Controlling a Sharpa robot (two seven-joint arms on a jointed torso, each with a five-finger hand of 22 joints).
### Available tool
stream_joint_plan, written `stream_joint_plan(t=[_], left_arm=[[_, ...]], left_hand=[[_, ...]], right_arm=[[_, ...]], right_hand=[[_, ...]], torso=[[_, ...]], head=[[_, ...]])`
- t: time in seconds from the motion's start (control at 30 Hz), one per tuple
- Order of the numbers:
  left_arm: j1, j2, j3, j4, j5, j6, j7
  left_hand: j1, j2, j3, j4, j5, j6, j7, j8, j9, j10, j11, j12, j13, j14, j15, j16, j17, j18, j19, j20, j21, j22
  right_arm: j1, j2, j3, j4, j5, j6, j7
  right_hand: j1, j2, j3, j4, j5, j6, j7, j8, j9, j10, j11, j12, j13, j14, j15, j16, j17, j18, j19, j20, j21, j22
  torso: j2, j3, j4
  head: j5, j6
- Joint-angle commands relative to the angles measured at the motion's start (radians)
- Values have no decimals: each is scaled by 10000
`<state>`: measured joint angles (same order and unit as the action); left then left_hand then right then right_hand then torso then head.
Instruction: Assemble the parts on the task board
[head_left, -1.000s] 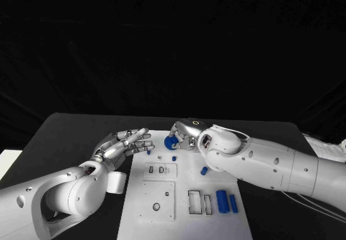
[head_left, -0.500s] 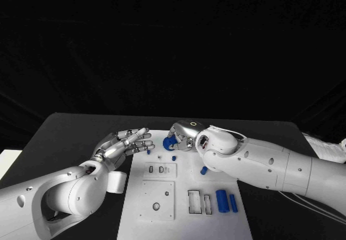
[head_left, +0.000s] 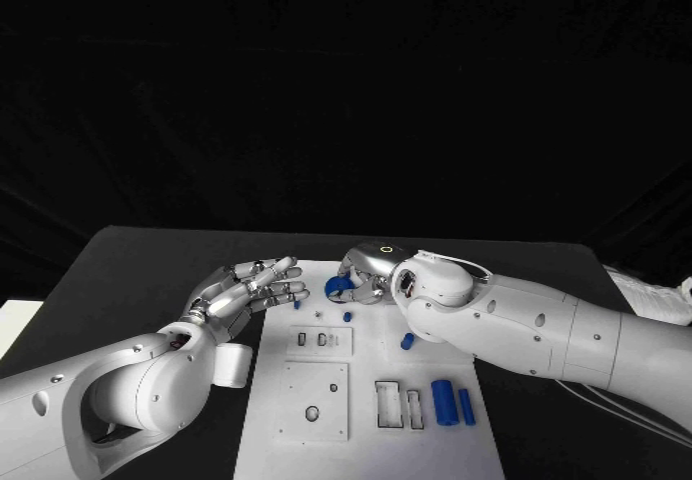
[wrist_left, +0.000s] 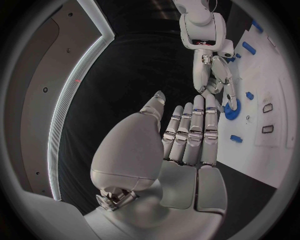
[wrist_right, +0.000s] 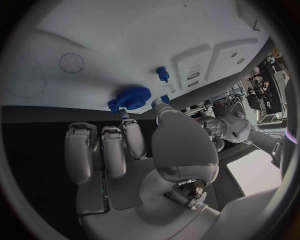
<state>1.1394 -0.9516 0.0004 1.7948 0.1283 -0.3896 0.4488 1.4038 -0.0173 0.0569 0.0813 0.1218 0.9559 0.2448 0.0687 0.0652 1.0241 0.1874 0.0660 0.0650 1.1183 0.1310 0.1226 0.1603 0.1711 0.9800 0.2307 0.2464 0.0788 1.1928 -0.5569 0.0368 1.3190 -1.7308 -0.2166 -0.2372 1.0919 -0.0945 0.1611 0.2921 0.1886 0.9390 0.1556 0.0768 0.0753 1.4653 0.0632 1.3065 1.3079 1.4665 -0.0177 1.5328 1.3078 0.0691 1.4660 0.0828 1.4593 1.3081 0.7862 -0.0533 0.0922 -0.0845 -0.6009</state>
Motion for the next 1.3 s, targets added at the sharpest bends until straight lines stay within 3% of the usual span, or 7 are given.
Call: stream_joint_plan(t=[0.03,0.3,0.5,0.63,0.83,1.1,1.3], left_arm=[[11,1,8,28,-61,153,-25],[11,-14,8,21,-104,152,-57],[11,-23,8,17,-109,157,-70],[11,-36,8,7,-110,162,-79],[11,-73,7,-9,-111,189,-91],[10,-101,6,-79,-111,283,-76],[7,-72,4,-183,-111,430,-70]], left_hand=[[101,37,18,-94,-25,-93,34,-58,-16,-92,15,-44,-12,-70,22,-80,21,87,-59,54,-44,-14],[126,54,43,-135,-17,-118,42,-54,-15,-120,22,-42,-11,-85,28,-100,28,87,-72,62,-54,-20],[131,59,50,-146,-16,-128,46,-54,-15,-131,25,-42,-11,-92,32,-107,30,87,-77,64,-57,-21],[131,59,50,-146,-16,-128,46,-54,-15,-131,25,-42,-11,-92,32,-107,30,87,-77,64,-57,-21],[132,62,55,-154,-16,-138,50,-55,-15,-143,29,-42,-12,-98,35,-114,31,87,-82,67,-61,-23],[139,93,86,-188,-15,-115,34,-30,-6,-122,16,-20,-3,-52,21,-100,54,96,-71,65,-56,-22],[127,150,154,-267,-16,2,-27,20,9,15,-46,23,15,105,-41,-50,122,119,26,30,0,0]], right_arm=[[-38,-43,-22,-24,130,515,-178],[-48,-197,-22,87,242,-1022,281],[-78,-377,-22,221,557,-2627,1079],[-97,-790,-9,556,1333,-3151,1945],[-93,-1961,71,1215,3104,-2595,2696],[-99,-3518,112,1319,4536,-1586,3383],[-223,-4135,117,1040,4972,-1205,3632]], right_hand=[[-28,117,-61,-35,79,21,-45,-69,-45,94,-8,9,996,865,39,48,1764,-177,104,54,22,110],[244,363,-16,-131,401,228,-107,-55,-40,117,-64,66,1041,874,-8,65,1811,-181,109,12,36,134],[541,274,-46,-279,465,208,-97,-111,-65,86,-60,-5,1007,872,-8,62,1813,-183,105,3,37,138],[932,186,-43,-497,353,193,-91,-127,-76,53,-59,-79,970,865,-8,48,1788,-179,89,5,24,117],[1610,50,-8,-973,90,248,-101,-107,-68,18,-72,-149,939,856,-18,29,1757,-175,72,1,11,99],[2400,-180,-22,-1682,-106,447,-145,-73,-52,15,-120,-171,934,870,-56,49,1823,-195,103,-32,52,202],[2771,-274,-7,-2033,-1,492,-153,-98,-63,10,-138,-197,922,870,-74,46,1826,-198,104,-50,56,215]], torso=[[0,1,-4],[-2,5,-4],[-1,12,-18],[-6,21,-38],[-22,23,-72],[-55,120,-261],[-85,216,-346]], head=[[-14,-2],[-9,-10],[-29,21],[-64,55],[-111,83],[-73,146],[-85,137]])
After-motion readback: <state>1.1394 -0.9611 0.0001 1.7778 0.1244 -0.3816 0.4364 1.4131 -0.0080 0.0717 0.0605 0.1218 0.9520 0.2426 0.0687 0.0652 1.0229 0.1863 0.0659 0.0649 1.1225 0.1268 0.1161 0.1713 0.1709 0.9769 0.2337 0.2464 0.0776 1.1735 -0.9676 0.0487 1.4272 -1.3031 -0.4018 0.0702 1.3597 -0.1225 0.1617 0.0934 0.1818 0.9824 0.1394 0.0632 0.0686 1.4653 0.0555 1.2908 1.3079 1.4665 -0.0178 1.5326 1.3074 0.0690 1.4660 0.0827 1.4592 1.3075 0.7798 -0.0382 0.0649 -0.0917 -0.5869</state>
